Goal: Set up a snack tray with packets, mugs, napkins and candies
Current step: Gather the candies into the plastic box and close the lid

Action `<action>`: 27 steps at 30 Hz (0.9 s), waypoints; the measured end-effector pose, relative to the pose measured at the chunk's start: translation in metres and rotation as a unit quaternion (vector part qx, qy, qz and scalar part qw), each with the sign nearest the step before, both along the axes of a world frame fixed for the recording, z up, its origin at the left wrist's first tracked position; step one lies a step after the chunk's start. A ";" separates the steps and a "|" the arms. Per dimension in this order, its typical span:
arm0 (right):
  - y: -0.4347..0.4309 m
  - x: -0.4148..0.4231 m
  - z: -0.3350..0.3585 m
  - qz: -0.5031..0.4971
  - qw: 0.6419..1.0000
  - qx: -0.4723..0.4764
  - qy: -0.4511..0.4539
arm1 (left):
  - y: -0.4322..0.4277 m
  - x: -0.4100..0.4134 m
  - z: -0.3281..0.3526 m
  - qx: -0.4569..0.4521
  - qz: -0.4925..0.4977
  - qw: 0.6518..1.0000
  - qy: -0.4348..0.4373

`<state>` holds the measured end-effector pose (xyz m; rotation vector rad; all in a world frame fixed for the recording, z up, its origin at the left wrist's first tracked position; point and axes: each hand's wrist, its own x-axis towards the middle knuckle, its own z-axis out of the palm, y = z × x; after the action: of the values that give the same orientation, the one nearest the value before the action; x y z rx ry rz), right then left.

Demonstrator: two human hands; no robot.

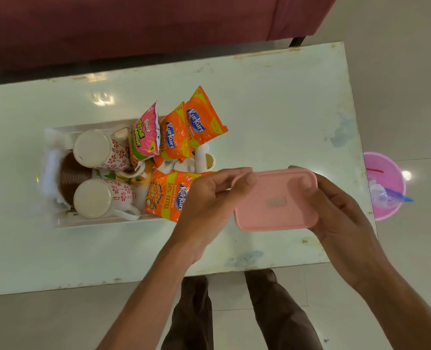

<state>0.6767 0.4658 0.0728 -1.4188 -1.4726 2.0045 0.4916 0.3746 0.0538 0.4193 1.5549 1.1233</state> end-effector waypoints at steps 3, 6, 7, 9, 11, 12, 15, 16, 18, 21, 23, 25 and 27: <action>-0.007 -0.008 -0.001 -0.063 0.998 -0.023 0.016 | -0.001 0.004 -0.001 0.000 0.028 1.000 -0.010; -0.012 -0.014 -0.003 -0.103 0.995 -0.020 0.005 | -0.003 0.007 -0.003 0.008 0.065 0.997 -0.034; -0.012 -0.016 -0.003 -0.113 0.994 -0.011 0.003 | -0.003 0.009 -0.003 0.010 0.075 0.996 -0.036; -0.013 -0.019 -0.003 -0.127 0.992 0.011 -0.001 | -0.003 0.012 -0.005 0.012 0.092 0.995 -0.030; -0.012 -0.021 -0.003 -0.138 0.990 0.032 -0.011 | -0.003 0.013 -0.006 0.012 0.097 0.995 -0.029; -0.011 -0.021 -0.004 -0.136 0.990 0.041 -0.020 | -0.004 0.011 -0.007 0.010 0.090 0.995 -0.038; -0.005 -0.022 -0.004 -0.135 0.990 0.028 -0.029 | -0.011 0.008 -0.008 -0.003 0.023 0.997 -0.070; -0.004 -0.022 -0.003 -0.135 0.990 0.024 -0.026 | -0.013 0.010 -0.008 -0.002 0.008 0.997 -0.070; -0.004 -0.026 0.000 -0.110 0.993 0.032 -0.026 | -0.015 0.014 -0.007 0.001 0.024 0.997 -0.070; -0.010 -0.030 -0.001 -0.054 0.990 0.104 -0.082 | -0.017 0.019 -0.009 0.005 0.067 0.996 -0.056; -0.009 -0.029 -0.004 -0.052 0.977 0.166 -0.128 | -0.018 0.023 -0.010 0.010 0.065 0.997 -0.035; -0.006 -0.026 -0.007 -0.050 0.969 0.192 -0.146 | -0.020 0.026 -0.009 0.008 0.056 0.998 -0.015; 0.003 -0.022 -0.008 -0.017 0.970 0.188 -0.151 | -0.019 0.023 -0.007 0.001 0.006 1.000 0.026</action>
<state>0.6549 0.4685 0.0644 -1.6096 -1.8178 1.4280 0.5146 0.3554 0.0469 0.4443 1.6036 1.1307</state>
